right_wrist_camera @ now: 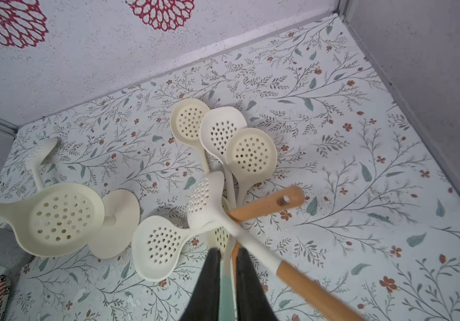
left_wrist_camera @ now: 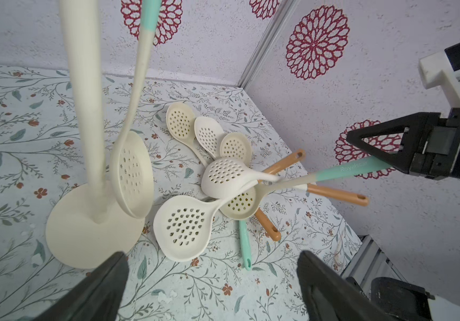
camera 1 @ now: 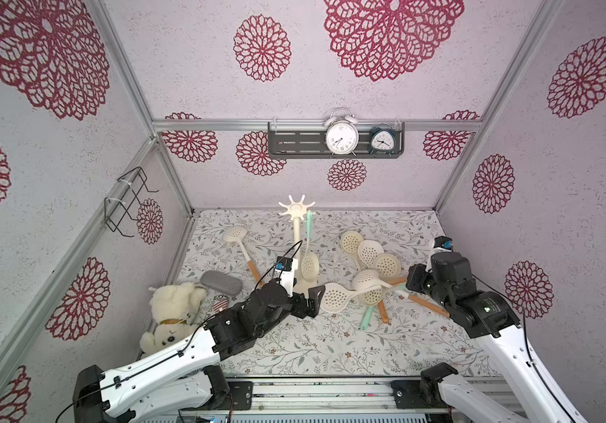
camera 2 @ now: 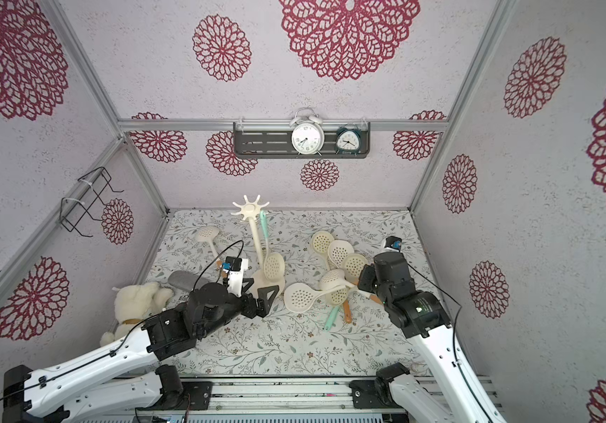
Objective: Hang the skimmer on the kitchen utensil rack
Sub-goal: Pick up the skimmer from the center of the board.
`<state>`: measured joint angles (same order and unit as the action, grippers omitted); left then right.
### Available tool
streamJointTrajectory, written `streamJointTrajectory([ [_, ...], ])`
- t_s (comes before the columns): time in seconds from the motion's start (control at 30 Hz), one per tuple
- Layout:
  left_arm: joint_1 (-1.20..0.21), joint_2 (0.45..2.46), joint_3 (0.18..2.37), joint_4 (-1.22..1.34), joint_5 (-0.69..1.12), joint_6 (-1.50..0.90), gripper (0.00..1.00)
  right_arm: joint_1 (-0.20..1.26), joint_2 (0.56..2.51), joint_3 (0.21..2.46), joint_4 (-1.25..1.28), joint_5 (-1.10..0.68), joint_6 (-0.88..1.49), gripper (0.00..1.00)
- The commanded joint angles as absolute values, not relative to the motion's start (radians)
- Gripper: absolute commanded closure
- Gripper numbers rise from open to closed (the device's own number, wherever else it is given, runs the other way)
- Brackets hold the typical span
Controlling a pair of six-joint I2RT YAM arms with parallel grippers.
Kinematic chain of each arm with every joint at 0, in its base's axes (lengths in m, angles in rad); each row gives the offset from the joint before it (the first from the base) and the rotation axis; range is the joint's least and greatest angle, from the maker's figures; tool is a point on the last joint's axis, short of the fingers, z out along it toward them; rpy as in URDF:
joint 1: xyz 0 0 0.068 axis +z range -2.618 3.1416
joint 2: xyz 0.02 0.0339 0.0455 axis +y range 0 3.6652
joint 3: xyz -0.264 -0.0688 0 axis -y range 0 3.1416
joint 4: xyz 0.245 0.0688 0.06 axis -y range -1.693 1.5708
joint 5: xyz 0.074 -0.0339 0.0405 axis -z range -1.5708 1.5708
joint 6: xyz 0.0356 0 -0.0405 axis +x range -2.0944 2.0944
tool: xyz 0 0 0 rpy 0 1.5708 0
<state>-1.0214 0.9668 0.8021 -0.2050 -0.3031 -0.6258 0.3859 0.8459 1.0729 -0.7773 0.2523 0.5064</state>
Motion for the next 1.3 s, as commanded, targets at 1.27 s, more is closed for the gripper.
streamJointTrajectory([
  [1.27, -0.976, 1.352, 1.229, -0.163, 0.157, -0.324, 0.06, 0.341, 1.336, 1.881, -1.054, -0.465, 0.19, 1.0],
])
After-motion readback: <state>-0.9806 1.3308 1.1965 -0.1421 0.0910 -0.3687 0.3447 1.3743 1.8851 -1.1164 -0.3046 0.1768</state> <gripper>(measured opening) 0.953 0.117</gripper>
